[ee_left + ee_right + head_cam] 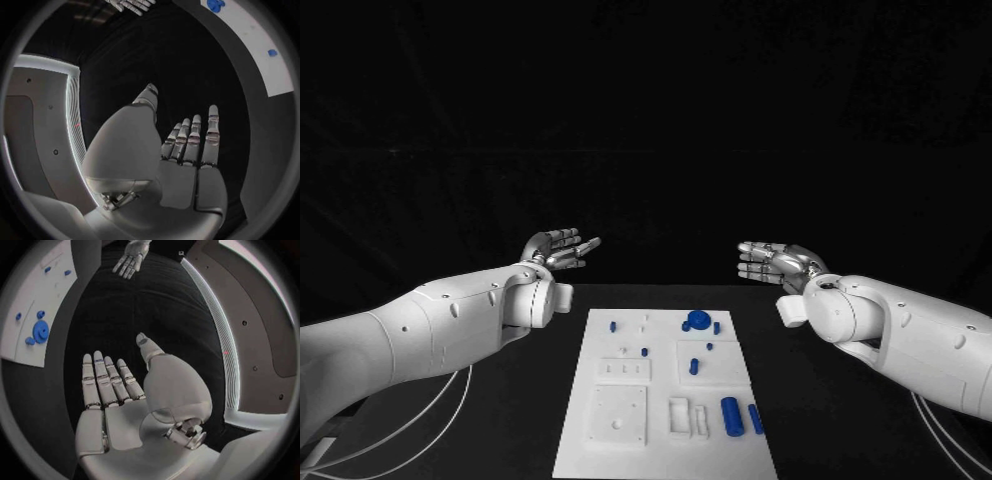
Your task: Assemble the parts on the task board
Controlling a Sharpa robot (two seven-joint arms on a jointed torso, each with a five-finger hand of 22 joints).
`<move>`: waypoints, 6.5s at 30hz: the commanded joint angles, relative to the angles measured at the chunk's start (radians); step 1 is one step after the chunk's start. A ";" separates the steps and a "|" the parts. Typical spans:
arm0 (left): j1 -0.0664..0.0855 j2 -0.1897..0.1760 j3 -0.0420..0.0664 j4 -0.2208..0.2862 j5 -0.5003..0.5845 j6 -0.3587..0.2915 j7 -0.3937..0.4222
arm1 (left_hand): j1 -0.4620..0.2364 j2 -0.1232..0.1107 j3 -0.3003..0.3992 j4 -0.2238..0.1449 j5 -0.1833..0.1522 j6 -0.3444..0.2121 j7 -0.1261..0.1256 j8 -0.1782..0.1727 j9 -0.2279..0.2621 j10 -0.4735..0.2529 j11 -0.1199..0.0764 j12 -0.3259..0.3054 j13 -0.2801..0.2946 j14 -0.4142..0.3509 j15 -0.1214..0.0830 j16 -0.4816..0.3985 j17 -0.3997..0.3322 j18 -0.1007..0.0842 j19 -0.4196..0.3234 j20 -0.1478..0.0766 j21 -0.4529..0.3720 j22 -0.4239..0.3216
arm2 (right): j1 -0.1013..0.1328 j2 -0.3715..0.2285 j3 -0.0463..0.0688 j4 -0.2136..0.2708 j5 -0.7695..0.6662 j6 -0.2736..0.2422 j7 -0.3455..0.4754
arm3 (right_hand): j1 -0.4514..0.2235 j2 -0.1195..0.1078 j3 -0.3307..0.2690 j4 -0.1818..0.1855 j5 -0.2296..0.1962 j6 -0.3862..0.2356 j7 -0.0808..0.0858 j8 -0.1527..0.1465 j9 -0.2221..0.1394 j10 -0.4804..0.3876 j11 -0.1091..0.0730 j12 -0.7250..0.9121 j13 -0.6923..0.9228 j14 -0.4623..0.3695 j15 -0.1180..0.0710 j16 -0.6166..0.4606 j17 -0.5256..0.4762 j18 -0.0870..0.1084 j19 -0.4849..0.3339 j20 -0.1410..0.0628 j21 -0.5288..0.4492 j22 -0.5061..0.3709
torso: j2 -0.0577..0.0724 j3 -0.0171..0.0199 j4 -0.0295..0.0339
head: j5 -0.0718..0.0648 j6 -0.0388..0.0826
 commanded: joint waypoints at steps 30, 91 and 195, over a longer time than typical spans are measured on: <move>0.081 -0.208 0.005 0.400 -0.098 0.145 -0.006 | -0.028 0.151 -0.017 -0.274 0.052 0.529 -0.025 0.025 0.025 0.593 -0.066 0.018 0.012 0.512 -0.099 0.256 0.054 -0.159 0.165 -0.269 0.360 0.222 | 0.005 0.115 0.001 -0.071 -1.434 -0.008 -0.023 | -0.045 -0.084 0.224 -0.192 0.123 0.439 -0.073 0.017 0.017 0.441 -0.130 0.013 0.011 0.609 -0.219 0.828 0.510 0.048 0.744 -0.251 0.589 0.396 | 0.112 -0.0137 0.0528 | -0.029 0.033; 0.138 -0.250 0.014 0.523 -0.122 0.171 -0.028 | -0.045 0.147 -0.020 -0.272 0.041 0.519 -0.021 0.026 0.025 0.582 -0.061 0.019 0.012 0.506 -0.097 0.272 0.043 -0.156 0.155 -0.266 0.371 0.234 | 0.005 0.163 0.001 -0.091 -1.798 0.065 -0.148 | -0.026 -0.113 0.441 -0.178 -0.070 0.461 -0.084 0.017 0.016 0.413 -0.130 0.012 0.010 0.593 -0.211 0.920 0.417 0.052 0.779 -0.240 0.511 0.577 | 0.202 -0.0304 0.0940 | -0.074 0.049; 0.173 -0.225 0.014 0.529 -0.146 0.181 -0.041 | -0.037 0.150 -0.024 -0.281 0.035 0.520 -0.021 0.026 0.025 0.582 -0.061 0.019 0.012 0.504 -0.097 0.276 0.038 -0.156 0.154 -0.266 0.372 0.237 | 0.020 0.320 -0.009 -0.128 -1.856 -0.131 -0.338 | -0.019 -0.080 0.500 -0.154 -0.160 0.586 -0.092 0.018 0.019 0.568 -0.168 0.013 0.011 0.592 -0.245 0.916 0.423 0.003 0.776 -0.280 0.537 0.874 | 0.239 -0.0608 0.1264 | -0.066 0.079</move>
